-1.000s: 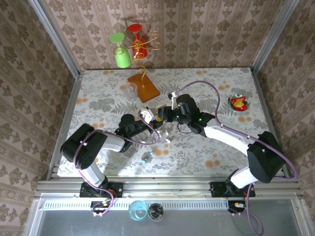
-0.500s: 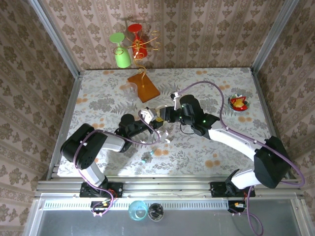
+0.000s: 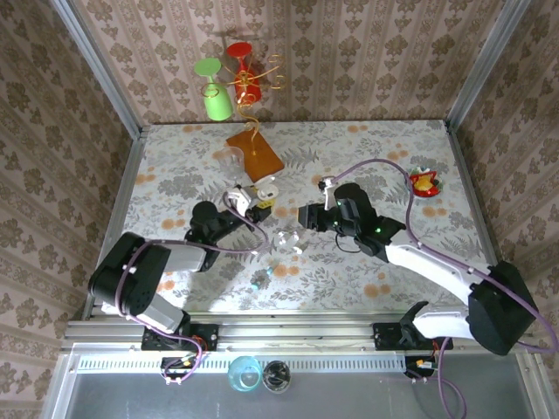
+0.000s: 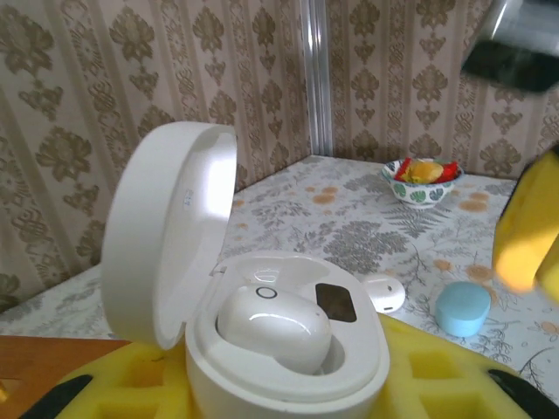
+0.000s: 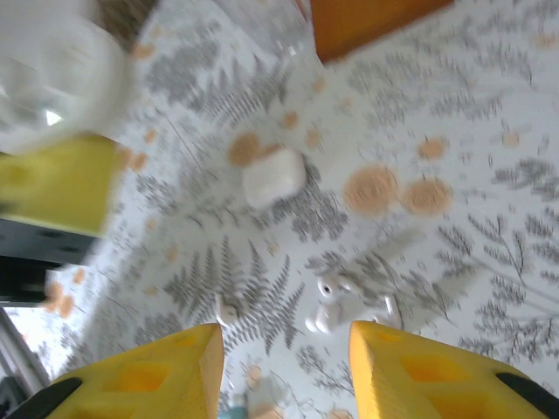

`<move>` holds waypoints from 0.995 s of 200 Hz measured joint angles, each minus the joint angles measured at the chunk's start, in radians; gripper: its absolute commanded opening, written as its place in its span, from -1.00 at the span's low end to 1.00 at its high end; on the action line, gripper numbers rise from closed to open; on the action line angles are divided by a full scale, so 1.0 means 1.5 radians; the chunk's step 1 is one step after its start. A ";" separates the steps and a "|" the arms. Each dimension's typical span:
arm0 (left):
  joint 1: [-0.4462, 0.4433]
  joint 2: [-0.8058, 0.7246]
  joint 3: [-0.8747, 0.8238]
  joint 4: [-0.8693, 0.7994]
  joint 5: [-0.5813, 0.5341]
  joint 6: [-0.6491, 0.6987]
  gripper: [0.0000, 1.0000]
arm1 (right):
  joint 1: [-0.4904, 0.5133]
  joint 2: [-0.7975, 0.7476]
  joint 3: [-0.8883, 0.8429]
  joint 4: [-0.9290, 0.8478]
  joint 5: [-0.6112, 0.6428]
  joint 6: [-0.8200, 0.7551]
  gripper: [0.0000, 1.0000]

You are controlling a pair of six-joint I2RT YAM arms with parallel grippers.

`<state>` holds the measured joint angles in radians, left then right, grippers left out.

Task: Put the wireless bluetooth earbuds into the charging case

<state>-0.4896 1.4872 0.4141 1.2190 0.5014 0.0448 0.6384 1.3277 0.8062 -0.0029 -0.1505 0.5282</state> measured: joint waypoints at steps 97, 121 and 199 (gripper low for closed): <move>-0.001 -0.068 -0.012 -0.048 0.002 0.000 -0.46 | 0.008 0.244 0.094 -0.047 -0.090 0.090 -0.24; -0.001 -0.067 -0.014 -0.050 0.005 0.000 -0.46 | 0.008 0.273 0.111 -0.046 -0.108 0.105 -0.30; -0.005 -0.057 -0.014 -0.045 0.007 0.000 -0.46 | 0.008 0.327 0.112 -0.026 -0.139 0.158 -0.40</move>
<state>-0.4976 1.4010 0.3927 1.1519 0.5125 0.0452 0.6506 1.8183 0.9745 -0.0414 -0.3592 0.7647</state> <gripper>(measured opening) 0.370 0.307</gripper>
